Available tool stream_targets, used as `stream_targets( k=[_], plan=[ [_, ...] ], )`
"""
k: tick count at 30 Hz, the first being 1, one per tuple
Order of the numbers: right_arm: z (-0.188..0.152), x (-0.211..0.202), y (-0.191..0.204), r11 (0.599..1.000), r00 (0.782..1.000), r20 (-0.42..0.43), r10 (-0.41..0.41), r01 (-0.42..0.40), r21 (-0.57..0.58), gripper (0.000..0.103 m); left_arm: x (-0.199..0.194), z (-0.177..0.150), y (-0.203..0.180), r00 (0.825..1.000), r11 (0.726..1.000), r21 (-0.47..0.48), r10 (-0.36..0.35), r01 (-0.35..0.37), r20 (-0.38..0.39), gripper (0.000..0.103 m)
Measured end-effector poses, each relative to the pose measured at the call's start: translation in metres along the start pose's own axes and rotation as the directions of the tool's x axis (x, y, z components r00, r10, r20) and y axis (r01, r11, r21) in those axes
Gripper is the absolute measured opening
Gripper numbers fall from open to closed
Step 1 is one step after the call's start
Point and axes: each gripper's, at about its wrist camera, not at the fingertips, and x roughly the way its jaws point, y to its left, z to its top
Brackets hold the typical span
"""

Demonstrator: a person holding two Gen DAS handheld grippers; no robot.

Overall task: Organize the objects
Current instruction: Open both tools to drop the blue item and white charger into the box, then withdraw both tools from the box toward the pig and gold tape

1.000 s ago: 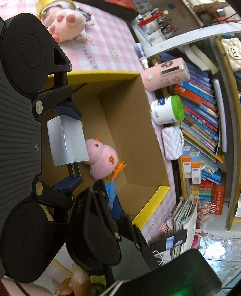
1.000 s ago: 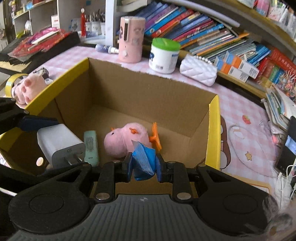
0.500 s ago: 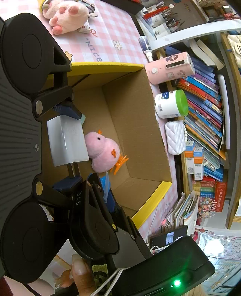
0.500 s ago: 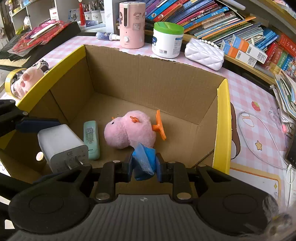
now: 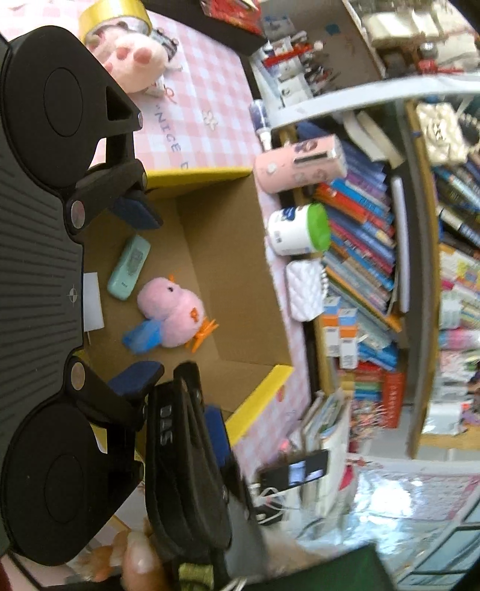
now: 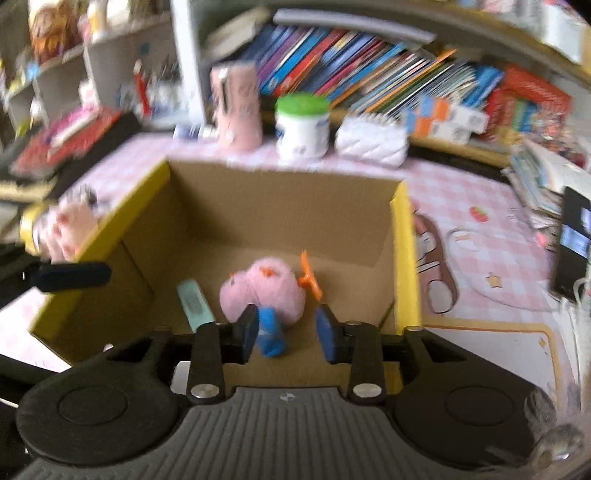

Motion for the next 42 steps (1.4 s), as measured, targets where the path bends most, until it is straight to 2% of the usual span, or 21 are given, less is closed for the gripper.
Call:
stream_targets(
  k=[1,3,5,7,10,13,16,20,24,29,36,42],
  plan=[
    [-0.002,-0.010,0.001,0.999,0.999,0.022,-0.023,0.022,0.025,0.055,-0.005,-0.001,0.000,1.000,1.000,-0.011,0.003,-0.002,0.011,0.081],
    [-0.007,-0.028,0.002,0.996,0.995,0.071,-0.067,0.062,0.071,0.062,-0.017,-0.004,0.001,0.999,1.000,-0.028,0.010,-0.009,0.036,0.083],
    [-0.012,-0.046,0.005,0.990,0.987,0.124,-0.099,0.085,0.113,0.062,-0.029,-0.008,0.001,0.998,0.999,-0.031,0.016,-0.014,0.064,0.088],
    [-0.021,-0.067,0.007,0.980,0.970,0.187,-0.155,0.127,0.153,0.071,-0.040,-0.014,0.003,0.996,0.999,-0.033,0.015,-0.012,0.089,0.088],
    [-0.039,-0.090,0.017,0.961,0.935,0.251,-0.249,0.205,0.188,0.075,-0.053,-0.022,0.009,0.994,0.999,-0.041,0.003,0.002,0.109,0.089],
    [-0.058,-0.100,0.025,0.943,0.921,0.242,-0.305,0.256,0.213,0.075,-0.061,-0.032,0.017,0.994,0.998,-0.065,0.002,0.005,0.105,0.089],
    [-0.074,-0.101,0.036,0.926,0.923,0.185,-0.338,0.291,0.240,0.075,-0.068,-0.047,0.026,0.997,0.996,-0.084,0.016,-0.009,0.081,0.093],
    [-0.093,-0.099,0.060,0.916,0.922,0.131,-0.363,0.327,0.233,0.075,-0.075,-0.070,0.044,0.999,0.991,-0.124,0.046,-0.043,0.019,0.094],
    [-0.113,-0.097,0.090,0.918,0.933,0.073,-0.354,0.331,0.216,0.076,-0.089,-0.093,0.065,0.996,0.983,-0.165,0.074,-0.080,-0.039,0.094],
    [-0.129,-0.095,0.131,0.941,0.954,0.025,-0.297,0.289,0.175,0.079,-0.112,-0.118,0.087,0.990,0.974,-0.189,0.113,-0.127,-0.084,0.094],
    [-0.139,-0.097,0.189,0.975,0.979,0.016,-0.201,0.199,0.102,0.080,-0.146,-0.145,0.115,0.979,0.958,-0.216,0.170,-0.191,-0.111,0.094],
    [-0.139,-0.098,0.229,0.990,0.990,0.027,-0.138,0.136,0.046,0.081,-0.168,-0.158,0.138,0.971,0.943,-0.239,0.209,-0.231,-0.113,0.094]
  ],
)
